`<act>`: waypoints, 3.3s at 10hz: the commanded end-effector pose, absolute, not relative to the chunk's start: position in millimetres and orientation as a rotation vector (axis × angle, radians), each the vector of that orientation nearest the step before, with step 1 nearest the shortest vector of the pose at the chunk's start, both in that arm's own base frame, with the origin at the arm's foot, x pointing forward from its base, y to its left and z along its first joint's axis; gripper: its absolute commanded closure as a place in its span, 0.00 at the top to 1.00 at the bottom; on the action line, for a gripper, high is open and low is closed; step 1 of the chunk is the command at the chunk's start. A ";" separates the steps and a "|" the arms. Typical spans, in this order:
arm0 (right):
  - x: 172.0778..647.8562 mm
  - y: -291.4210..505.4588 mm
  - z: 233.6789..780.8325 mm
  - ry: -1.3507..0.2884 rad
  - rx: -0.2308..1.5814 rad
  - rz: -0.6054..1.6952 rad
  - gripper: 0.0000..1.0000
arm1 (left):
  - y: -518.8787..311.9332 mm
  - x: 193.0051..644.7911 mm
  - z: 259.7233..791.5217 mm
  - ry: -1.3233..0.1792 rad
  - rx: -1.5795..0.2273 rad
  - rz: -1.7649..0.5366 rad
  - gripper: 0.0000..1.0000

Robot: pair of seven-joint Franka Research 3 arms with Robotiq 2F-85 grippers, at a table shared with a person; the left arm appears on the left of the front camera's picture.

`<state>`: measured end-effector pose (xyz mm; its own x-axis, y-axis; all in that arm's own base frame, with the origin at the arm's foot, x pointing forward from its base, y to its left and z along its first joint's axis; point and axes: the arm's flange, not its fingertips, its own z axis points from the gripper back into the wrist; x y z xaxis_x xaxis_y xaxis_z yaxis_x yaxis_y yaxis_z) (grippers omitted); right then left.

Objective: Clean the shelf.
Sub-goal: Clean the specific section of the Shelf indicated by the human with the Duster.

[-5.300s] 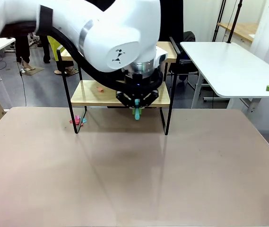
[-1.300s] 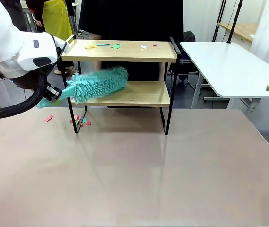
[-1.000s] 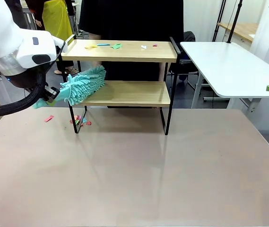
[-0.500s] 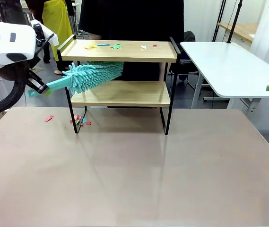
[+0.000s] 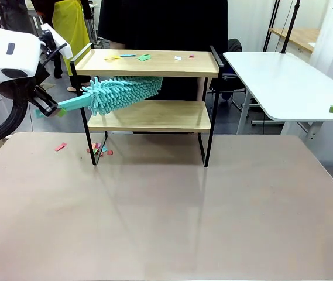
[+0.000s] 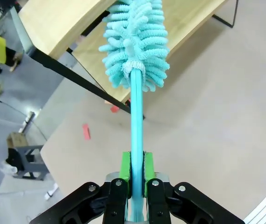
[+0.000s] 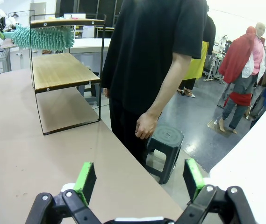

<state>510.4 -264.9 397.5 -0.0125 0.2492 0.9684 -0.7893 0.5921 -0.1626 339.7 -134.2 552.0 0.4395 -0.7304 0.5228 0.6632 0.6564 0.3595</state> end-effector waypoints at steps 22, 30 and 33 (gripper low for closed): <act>510.3 -260.5 404.1 -1.324 0.498 0.875 1.00 | 58.2 243.1 673.3 0.182 0.233 -1.609 0.13; 510.3 -260.5 404.1 -1.324 0.498 0.875 1.00 | 58.2 243.1 673.3 0.182 0.233 -1.609 0.13; 510.3 -260.5 404.1 -1.324 0.498 0.875 1.00 | 58.2 243.1 673.3 0.182 0.233 -1.609 0.13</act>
<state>510.3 -265.2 397.5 -0.0125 0.2492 0.9684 -0.7890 0.5925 -0.1627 244.5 56.7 674.1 -0.0516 -0.9642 -0.2601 0.9980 -0.0596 0.0230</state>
